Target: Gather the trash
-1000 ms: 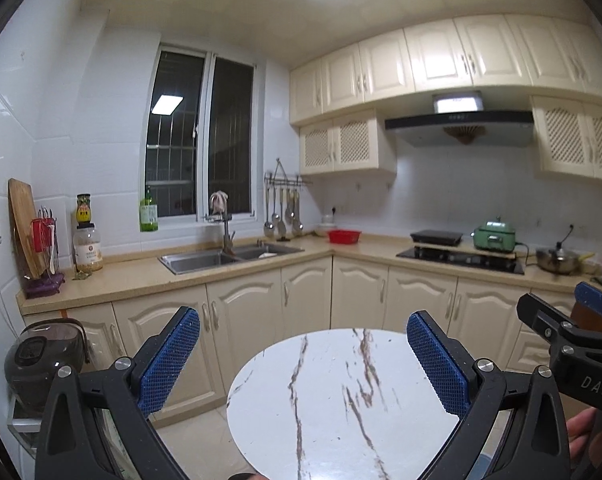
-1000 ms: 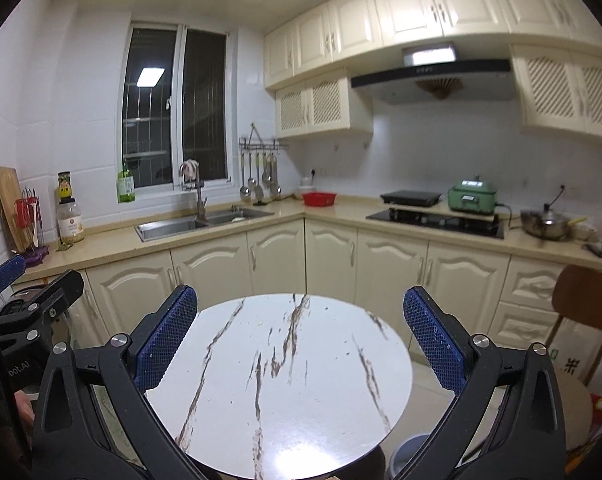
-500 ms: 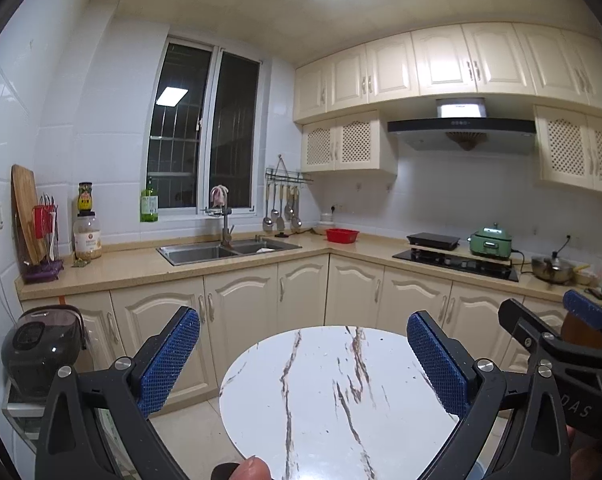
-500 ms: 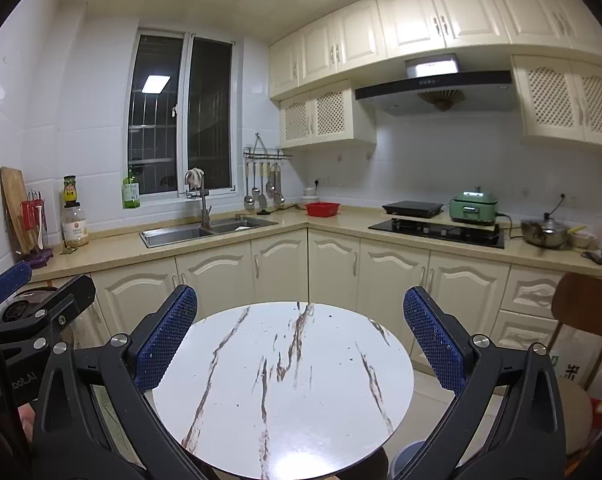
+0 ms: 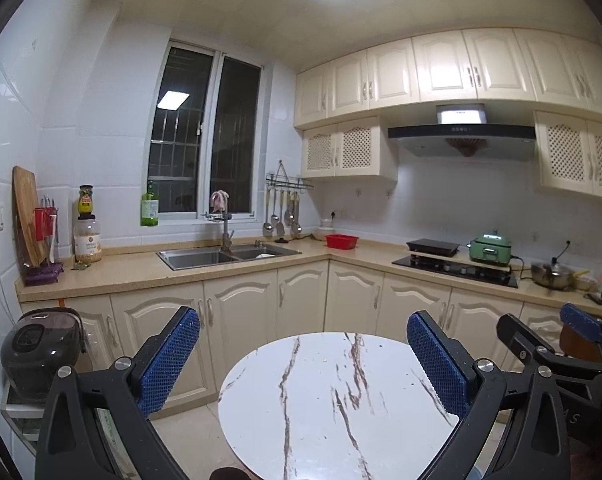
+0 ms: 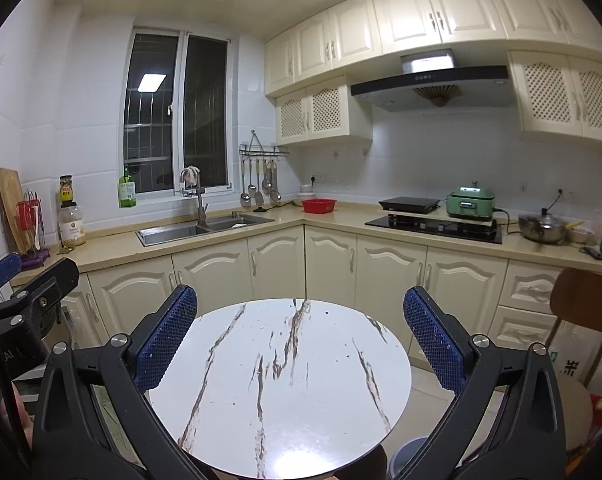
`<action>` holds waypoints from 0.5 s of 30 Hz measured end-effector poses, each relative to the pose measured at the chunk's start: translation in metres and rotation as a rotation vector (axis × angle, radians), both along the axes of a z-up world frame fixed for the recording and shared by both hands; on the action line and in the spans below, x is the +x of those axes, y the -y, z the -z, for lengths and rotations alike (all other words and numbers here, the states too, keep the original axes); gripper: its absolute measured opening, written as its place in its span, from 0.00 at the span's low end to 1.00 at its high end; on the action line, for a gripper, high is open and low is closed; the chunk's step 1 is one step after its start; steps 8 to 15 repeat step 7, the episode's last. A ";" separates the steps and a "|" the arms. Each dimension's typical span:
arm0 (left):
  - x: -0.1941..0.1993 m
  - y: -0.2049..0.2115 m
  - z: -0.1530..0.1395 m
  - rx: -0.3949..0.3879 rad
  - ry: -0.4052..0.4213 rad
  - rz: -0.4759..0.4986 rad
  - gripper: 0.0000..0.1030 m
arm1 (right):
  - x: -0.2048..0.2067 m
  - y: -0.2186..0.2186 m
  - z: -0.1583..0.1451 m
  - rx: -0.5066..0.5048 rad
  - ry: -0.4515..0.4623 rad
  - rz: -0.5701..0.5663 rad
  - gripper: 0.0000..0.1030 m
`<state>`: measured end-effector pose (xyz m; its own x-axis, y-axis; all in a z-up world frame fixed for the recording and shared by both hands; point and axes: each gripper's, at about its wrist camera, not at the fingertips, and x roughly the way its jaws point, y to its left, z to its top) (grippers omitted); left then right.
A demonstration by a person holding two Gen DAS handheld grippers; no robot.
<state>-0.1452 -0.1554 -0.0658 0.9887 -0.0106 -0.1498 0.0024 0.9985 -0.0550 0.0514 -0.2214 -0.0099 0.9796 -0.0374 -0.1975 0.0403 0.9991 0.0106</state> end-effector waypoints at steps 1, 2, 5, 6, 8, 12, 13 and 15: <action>-0.002 0.000 0.003 -0.005 -0.002 0.009 0.99 | 0.000 0.000 0.000 0.001 -0.001 -0.001 1.00; -0.001 0.000 0.004 -0.014 -0.004 0.019 0.99 | 0.000 0.001 0.000 0.001 -0.002 0.000 1.00; -0.008 0.003 0.008 -0.038 0.003 0.021 0.99 | 0.001 0.001 0.001 0.001 -0.006 -0.003 1.00; -0.008 0.003 0.007 -0.039 0.005 0.015 0.99 | 0.001 0.002 0.001 0.001 -0.006 -0.002 1.00; -0.009 0.002 0.007 -0.036 0.005 0.013 0.99 | 0.001 0.001 0.001 0.001 -0.006 -0.001 1.00; -0.009 0.002 0.007 -0.036 0.005 0.013 0.99 | 0.001 0.001 0.001 0.001 -0.006 -0.001 1.00; -0.009 0.002 0.007 -0.036 0.005 0.013 0.99 | 0.001 0.001 0.001 0.001 -0.006 -0.001 1.00; -0.009 0.002 0.007 -0.036 0.005 0.013 0.99 | 0.001 0.001 0.001 0.001 -0.006 -0.001 1.00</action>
